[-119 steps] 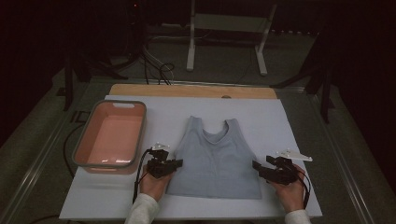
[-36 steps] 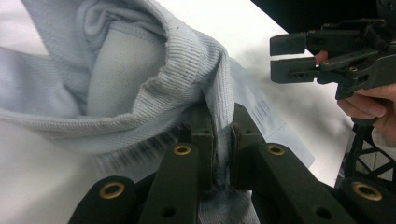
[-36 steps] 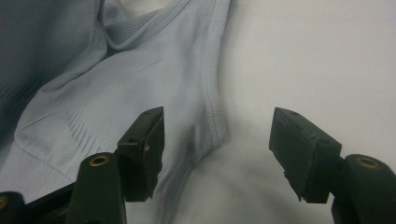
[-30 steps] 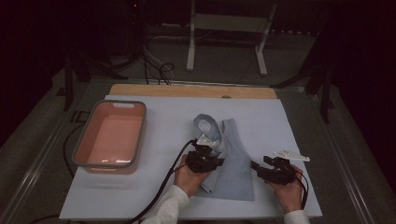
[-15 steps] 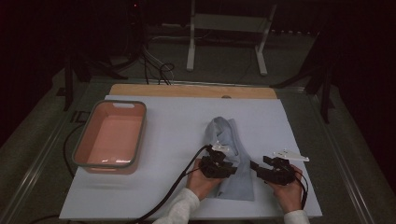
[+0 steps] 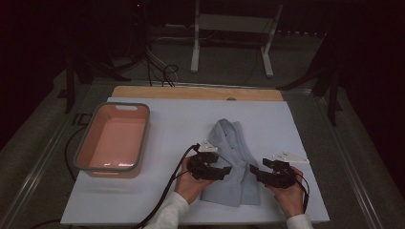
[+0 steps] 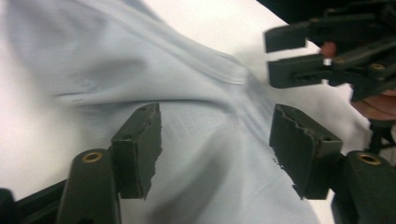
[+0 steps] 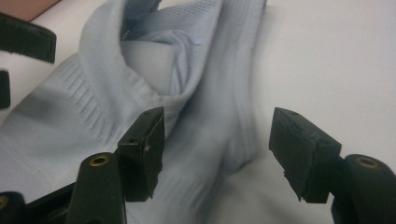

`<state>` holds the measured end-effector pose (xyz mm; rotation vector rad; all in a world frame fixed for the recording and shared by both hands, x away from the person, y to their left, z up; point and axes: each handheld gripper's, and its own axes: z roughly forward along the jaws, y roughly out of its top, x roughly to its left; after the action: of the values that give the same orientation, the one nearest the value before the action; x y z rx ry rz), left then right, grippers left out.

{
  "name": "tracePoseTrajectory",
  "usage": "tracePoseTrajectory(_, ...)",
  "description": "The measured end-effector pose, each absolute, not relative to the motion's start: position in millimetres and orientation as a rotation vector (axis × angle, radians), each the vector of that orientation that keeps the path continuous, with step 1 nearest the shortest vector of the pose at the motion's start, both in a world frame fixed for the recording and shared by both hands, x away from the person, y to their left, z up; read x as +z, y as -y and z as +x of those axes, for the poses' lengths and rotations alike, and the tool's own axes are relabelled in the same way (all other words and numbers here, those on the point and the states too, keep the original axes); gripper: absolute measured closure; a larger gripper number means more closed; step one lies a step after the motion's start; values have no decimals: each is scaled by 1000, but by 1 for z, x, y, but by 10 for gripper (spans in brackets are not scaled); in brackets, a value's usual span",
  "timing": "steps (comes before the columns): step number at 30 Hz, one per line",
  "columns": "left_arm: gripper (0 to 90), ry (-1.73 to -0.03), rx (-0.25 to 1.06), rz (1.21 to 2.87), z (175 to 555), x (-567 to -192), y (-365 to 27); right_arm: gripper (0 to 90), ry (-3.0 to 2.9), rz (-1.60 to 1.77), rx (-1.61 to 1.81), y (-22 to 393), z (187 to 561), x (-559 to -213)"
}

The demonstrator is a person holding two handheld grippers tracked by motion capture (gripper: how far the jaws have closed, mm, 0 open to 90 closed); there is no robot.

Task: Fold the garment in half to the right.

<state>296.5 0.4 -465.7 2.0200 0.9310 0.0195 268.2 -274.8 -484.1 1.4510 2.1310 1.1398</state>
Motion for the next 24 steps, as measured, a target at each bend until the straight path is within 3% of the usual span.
tracePoseTrajectory(24, 318, -979, 74, 1978, 287, -471, -39, 415, -2185, 1362, 1197, 236, 295, -463)
